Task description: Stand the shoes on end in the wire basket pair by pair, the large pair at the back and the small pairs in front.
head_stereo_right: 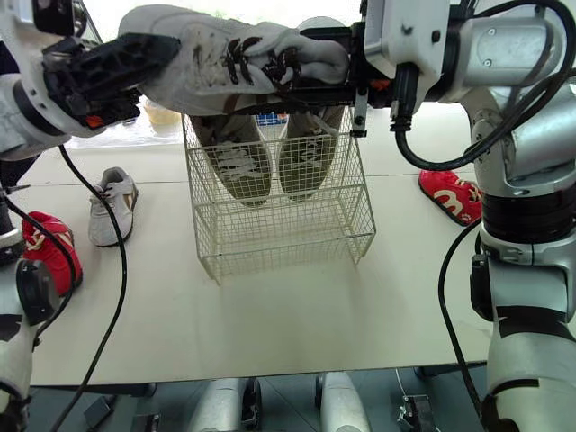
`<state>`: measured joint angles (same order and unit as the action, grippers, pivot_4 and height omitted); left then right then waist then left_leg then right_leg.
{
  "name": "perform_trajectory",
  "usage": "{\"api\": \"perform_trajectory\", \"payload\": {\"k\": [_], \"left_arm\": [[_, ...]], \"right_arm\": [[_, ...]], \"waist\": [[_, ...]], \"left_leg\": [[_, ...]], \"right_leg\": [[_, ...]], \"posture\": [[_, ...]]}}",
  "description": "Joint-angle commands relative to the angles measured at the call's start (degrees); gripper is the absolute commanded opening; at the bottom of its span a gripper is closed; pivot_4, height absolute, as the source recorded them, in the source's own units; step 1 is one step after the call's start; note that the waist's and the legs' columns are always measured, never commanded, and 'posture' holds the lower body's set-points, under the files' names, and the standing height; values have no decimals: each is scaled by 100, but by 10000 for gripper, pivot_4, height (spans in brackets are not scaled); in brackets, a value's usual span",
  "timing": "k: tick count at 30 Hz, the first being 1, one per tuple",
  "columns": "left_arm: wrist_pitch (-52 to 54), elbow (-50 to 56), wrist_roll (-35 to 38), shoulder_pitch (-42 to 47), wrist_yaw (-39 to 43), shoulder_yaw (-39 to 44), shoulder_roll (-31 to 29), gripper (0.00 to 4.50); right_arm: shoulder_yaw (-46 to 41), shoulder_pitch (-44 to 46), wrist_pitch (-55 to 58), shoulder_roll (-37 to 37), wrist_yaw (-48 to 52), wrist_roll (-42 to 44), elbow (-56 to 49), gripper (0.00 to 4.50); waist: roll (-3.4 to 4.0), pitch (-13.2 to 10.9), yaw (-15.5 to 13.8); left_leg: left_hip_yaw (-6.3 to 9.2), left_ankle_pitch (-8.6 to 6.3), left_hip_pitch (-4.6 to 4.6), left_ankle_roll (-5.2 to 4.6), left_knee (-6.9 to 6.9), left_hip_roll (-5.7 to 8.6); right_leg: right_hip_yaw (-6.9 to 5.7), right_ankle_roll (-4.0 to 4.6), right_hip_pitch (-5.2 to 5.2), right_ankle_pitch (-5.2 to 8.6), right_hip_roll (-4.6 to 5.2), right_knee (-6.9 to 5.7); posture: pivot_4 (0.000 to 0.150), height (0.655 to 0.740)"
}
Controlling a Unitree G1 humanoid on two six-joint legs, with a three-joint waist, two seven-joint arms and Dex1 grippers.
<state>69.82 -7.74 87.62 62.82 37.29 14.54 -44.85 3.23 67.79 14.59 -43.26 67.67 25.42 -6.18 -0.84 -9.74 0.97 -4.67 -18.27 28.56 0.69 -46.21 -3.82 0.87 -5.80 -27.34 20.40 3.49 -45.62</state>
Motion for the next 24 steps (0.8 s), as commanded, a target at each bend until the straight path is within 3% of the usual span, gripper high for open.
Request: {"api": "perform_trajectory", "payload": {"k": [1,3,6,10,13,15,19,24], "left_arm": [[17,87,-66,157,112,143,-9,11174],[-5,161,-7,108,-36,220,55,2996],[-137,138,270,36,-418,492,172,2574],[-506,261,843,-184,-1138,998,407,2574],[-1299,622,1429,-398,-2027,1420,949,2574],[-1692,936,1594,-499,-2428,1476,1288,2574],[-2481,1424,1403,-605,-2736,1391,2039,2574],[-2905,1529,1244,-734,-2784,1217,2562,2574]], "right_arm": [[-191,68,-26,-22,-46,10,-192,9323],[-262,56,78,-8,-166,27,-202,9323],[-586,-34,638,-14,-502,334,-137,21546],[-1681,-347,1932,253,-1700,1451,-11,43389],[-2863,-1021,3014,1229,-3668,3714,-243,44362],[-3102,-1294,3070,1869,-4650,4640,-530,44362],[-2806,-1537,2610,3254,-6053,5296,-1032,44362],[-2241,-1380,2151,3989,-6379,5024,-1131,44362]], "waist": [[0,0,1],[0,0,1],[0,0,-3],[-2,1,-16],[-21,12,-24],[-21,12,-22],[-17,10,-6],[-17,10,2]], "left_leg": [[0,0,0,0,0,0],[1,0,0,0,1,0],[1,0,0,0,1,-1],[2,3,0,5,0,-1],[10,18,-6,31,-3,-13],[13,22,-2,40,-10,-16],[5,24,14,41,-17,-1],[13,10,23,17,-14,-1]], "right_leg": [[0,0,0,0,0,0],[0,0,0,0,0,0],[0,0,0,0,1,0],[-1,0,4,0,11,1],[-5,0,15,0,17,-1],[-11,0,17,0,21,-10],[-2,0,-15,0,16,-37],[-4,0,-24,0,-2,-37]], "posture": [[1500,6609],[1500,6609],[1500,6609],[1500,6609],[1500,6609],[1500,6609],[1500,6609],[1500,6609]]}}
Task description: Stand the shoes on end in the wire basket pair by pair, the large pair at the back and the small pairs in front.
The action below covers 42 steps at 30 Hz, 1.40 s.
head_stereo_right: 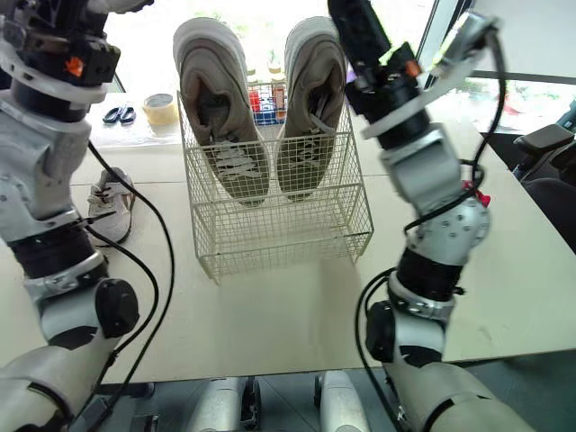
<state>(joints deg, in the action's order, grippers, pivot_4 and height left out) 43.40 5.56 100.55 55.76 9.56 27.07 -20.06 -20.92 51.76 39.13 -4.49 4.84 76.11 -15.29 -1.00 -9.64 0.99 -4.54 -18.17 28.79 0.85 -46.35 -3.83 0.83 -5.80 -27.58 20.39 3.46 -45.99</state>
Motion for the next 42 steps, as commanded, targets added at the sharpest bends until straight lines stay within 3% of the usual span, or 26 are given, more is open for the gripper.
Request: {"api": "perform_trajectory", "payload": {"k": [1,7,29,32,37,39,42], "left_arm": [[-289,200,-91,-53,-7,-85,119,2574],[-337,165,-74,-166,3,-262,189,2574],[-162,411,-419,-650,127,-822,259,2574],[-110,484,-555,-707,176,-907,218,2574],[-62,500,-708,-764,289,-970,113,2574],[-45,490,-747,-769,326,-969,75,2574],[-18,424,-813,-777,359,-962,-8,2574]], "right_arm": [[231,257,-344,122,-67,-46,-220,44362],[487,403,-518,16,77,-153,-130,44362],[884,962,-654,-6,-115,-250,-113,44362],[917,925,-633,-22,-174,-300,-79,36758],[953,890,-546,-102,-201,-333,-33,12449],[960,867,-495,-147,-197,-341,-34,5212],[954,864,-432,-235,-164,-354,-30,4670]], "waist": [[0,0,-7],[0,0,-22],[0,0,-14],[0,0,-13],[0,0,-13],[0,0,-12],[0,0,-12]], "left_leg": [[1,0,3,0,0,0],[16,-3,50,-7,-26,1],[18,-6,58,-11,-30,-1],[18,-6,58,-11,-30,-1],[18,-6,58,-12,-30,-1],[18,-6,59,-12,-30,-1],[18,-6,59,-12,-30,-1]], "right_leg": [[-1,0,-1,0,-1,1],[-30,0,-13,0,-3,8],[-33,2,-19,1,-6,8],[-33,2,-19,1,-6,8],[-33,3,-19,1,-6,8],[-33,3,-19,1,-6,9],[-32,3,-20,1,-6,10]], "posture": [[1500,6609],[1500,6609],[1500,6609],[1500,6609],[1500,6609],[1500,6609],[1500,6609]]}}
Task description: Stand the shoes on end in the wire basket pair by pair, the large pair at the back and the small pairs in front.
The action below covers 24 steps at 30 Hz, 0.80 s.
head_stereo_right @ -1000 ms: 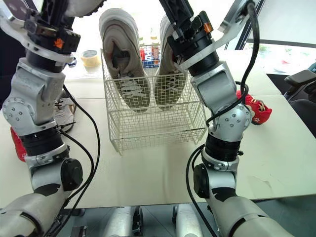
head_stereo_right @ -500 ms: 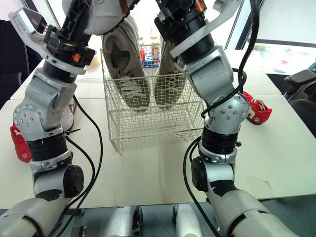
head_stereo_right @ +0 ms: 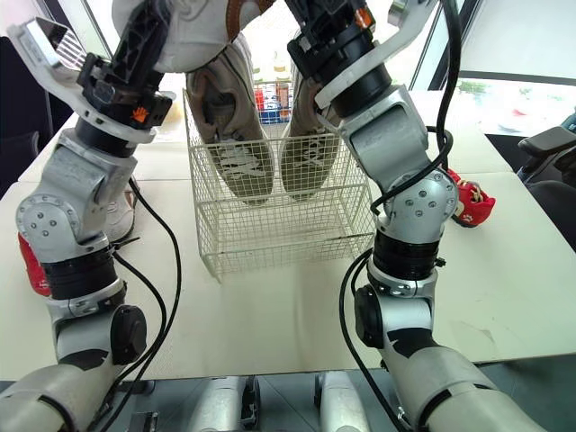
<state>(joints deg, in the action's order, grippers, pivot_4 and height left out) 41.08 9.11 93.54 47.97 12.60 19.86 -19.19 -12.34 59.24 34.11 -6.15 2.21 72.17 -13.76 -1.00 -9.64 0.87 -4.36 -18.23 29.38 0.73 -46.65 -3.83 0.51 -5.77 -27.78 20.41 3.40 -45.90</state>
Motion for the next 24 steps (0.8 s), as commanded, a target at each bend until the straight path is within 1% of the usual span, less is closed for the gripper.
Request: {"api": "perform_trajectory", "payload": {"k": [1,2,3,4,7,8,10,13,16,18,20,22,24], "left_arm": [[214,47,-115,4,41,-233,-105,12784],[219,28,-138,5,52,-227,-121,16000],[228,28,-203,-2,64,-231,-159,21774],[234,36,-250,-14,66,-231,-192,25586],[356,272,-494,-151,163,-278,-435,41401],[392,365,-604,-201,157,-314,-535,44659],[505,625,-693,-344,179,-342,-794,44659],[769,1005,-619,-635,244,-276,-1337,44659],[1073,1292,-476,-988,450,-135,-1992,44659],[1226,1406,-515,-1192,658,-47,-2432,44659],[1296,1448,-534,-1332,794,16,-2744,44659],[1489,1574,-440,-1518,1001,148,-3201,44659],[1575,1665,-416,-1671,1154,230,-3475,44659]], "right_arm": [[93,125,91,-108,121,32,-184,4670],[93,138,102,-142,146,19,-173,4670],[81,161,108,-177,159,26,-153,4670],[74,182,108,-204,174,27,-137,4670],[144,211,72,-206,260,-100,-117,4670],[147,231,82,-245,314,-129,-103,4670],[42,328,152,-494,570,-130,-16,4670],[-137,513,268,-1367,1313,-394,289,4670],[-83,610,244,-2438,2415,-1016,747,4670],[128,628,200,-3028,3259,-1420,1028,4670],[325,652,122,-3384,3882,-1782,1240,4670],[605,567,-219,-4080,5146,-2418,1788,4670],[763,550,-494,-4406,5877,-2798,2109,4670]], "waist": [[0,0,-4],[0,0,-8],[0,0,-8],[0,0,-3],[0,0,20],[0,0,16],[0,0,16],[1,-1,-19],[1,-2,-24],[1,-2,-12],[2,-2,2],[4,-5,15],[6,-6,8]], "left_leg": [[0,0,0,0,0,0],[0,0,0,0,0,0],[0,0,0,-1,0,0],[0,0,0,-1,0,0],[-1,-1,0,-1,2,-1],[0,-1,0,-1,4,-2],[0,0,-3,-1,8,-2],[-1,0,-2,0,8,-2],[-3,-2,0,-3,9,1],[-4,-3,-5,-5,22,1],[-9,-3,-9,-6,44,1],[-8,-3,-14,-5,53,0],[-8,-3,-12,-5,62,0]], "right_leg": [[0,0,0,0,0,0],[0,0,0,0,0,1],[0,0,1,0,0,1],[0,0,1,0,1,2],[1,0,-3,0,-3,2],[1,0,-3,0,-4,1],[1,0,-3,0,-5,1],[1,2,-3,1,-1,4],[1,20,1,10,3,21],[1,24,13,10,3,47],[4,28,13,8,3,69],[11,26,9,7,3,69],[11,23,2,5,3,69]], "posture": [[1500,6609],[1500,6609],[1500,6609],[1500,6609],[1500,6609],[1500,6609],[1500,6609],[1500,6609],[1500,6609],[1500,6609],[1500,6609],[1500,6609],[1500,6609]]}}
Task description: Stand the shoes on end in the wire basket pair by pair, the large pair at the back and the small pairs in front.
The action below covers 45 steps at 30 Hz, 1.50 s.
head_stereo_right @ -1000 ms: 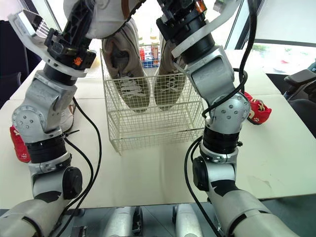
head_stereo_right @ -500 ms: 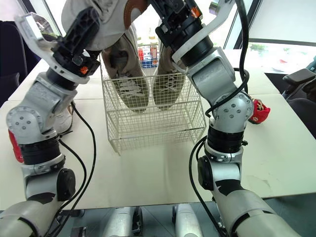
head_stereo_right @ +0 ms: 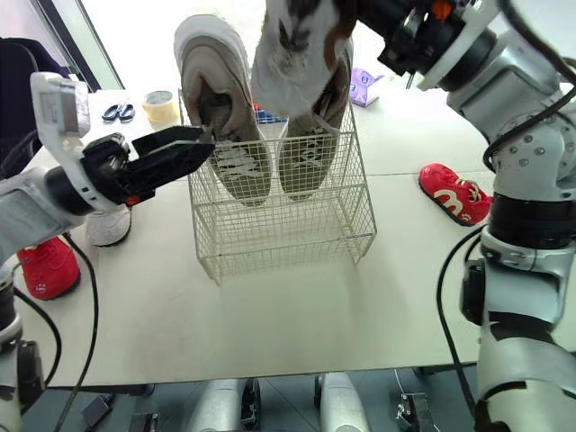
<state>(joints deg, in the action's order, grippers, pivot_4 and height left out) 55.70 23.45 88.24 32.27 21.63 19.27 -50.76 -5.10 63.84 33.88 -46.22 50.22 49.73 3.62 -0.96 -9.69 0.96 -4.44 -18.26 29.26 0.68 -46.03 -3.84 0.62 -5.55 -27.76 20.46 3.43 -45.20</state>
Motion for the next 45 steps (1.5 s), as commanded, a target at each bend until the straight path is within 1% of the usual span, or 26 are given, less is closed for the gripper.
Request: {"api": "perform_trajectory", "payload": {"k": [1,4,9,17,19,24,26,27,31,32,33,38,45], "left_arm": [[111,240,123,-176,305,326,-404,44659],[164,274,230,-414,484,511,-665,44659],[166,218,351,-619,656,700,-949,44659],[93,124,247,-474,700,473,-954,44659],[94,92,204,-416,716,422,-946,44659],[112,40,135,-326,731,332,-931,44659],[112,24,117,-321,729,321,-933,45000],[113,15,108,-320,731,320,-934,45000],[123,2,108,-323,733,324,-948,45000],[124,11,114,-330,727,326,-950,45000],[124,14,115,-333,725,326,-948,45000],[105,-5,60,-321,733,283,-910,45000],[97,-73,-166,-364,942,270,-880,45000]], "right_arm": [[79,121,-590,-424,1236,-685,473,4670],[150,119,-879,-517,1716,-1053,724,4670],[125,86,-1035,-516,2148,-1379,926,4670],[180,-422,-976,-159,2469,-1526,798,4670],[206,-561,-1086,-57,2501,-1639,888,4670],[190,-967,-1548,200,2618,-1935,1571,4670],[183,-997,-1583,221,2666,-1995,1700,15430],[184,-1008,-1585,213,2694,-2019,1744,18185],[116,-1029,-1619,190,2640,-2113,1789,36722],[93,-1033,-1596,171,2588,-2129,1746,42227],[69,-1034,-1562,154,2565,-2123,1693,44504],[-47,-1084,-1256,-35,2446,-2085,1262,44504],[-236,-1314,-462,-692,2286,-1944,309,44504]], "waist": [[5,-3,-6],[5,-3,-8],[6,-4,-10],[6,-4,-15],[6,-4,-15],[5,-4,-25],[8,-6,-26],[8,-6,-23],[8,-6,-12],[8,-6,-12],[8,-6,-11],[8,-6,-12],[8,-6,-30]], "left_leg": [[0,0,0,0,5,0],[1,0,-2,0,11,-1],[-5,0,-3,1,8,-1],[-4,1,-3,1,4,1],[-4,1,-3,2,4,1],[-5,1,-6,2,2,2],[-5,1,-4,2,-1,3],[-5,1,-4,2,-1,3],[-3,1,-5,2,-1,2],[-3,1,-5,2,-1,2],[-3,1,-6,2,-1,2],[-3,2,-6,3,-1,1],[-4,2,-6,3,-3,3]], "right_leg": [[0,0,-1,0,1,4],[-1,0,-1,0,3,7],[0,3,-2,2,9,6],[-1,2,3,1,12,7],[-1,0,1,0,11,5],[-5,-14,8,-8,10,7],[-4,-14,8,-7,11,6],[-3,-14,7,-7,11,5],[-4,-15,7,-8,10,4],[-4,-15,7,-8,10,4],[-4,-15,7,-8,10,3],[-3,-15,7,-8,10,2],[-5,-14,10,-8,11,3]], "posture": [[1500,6609],[1500,6609],[1500,6609],[1500,6609],[1500,6609],[1500,6609],[1500,6609],[1500,6609],[1500,6609],[1500,6609],[1500,6609],[1500,6609],[1500,6609]]}}
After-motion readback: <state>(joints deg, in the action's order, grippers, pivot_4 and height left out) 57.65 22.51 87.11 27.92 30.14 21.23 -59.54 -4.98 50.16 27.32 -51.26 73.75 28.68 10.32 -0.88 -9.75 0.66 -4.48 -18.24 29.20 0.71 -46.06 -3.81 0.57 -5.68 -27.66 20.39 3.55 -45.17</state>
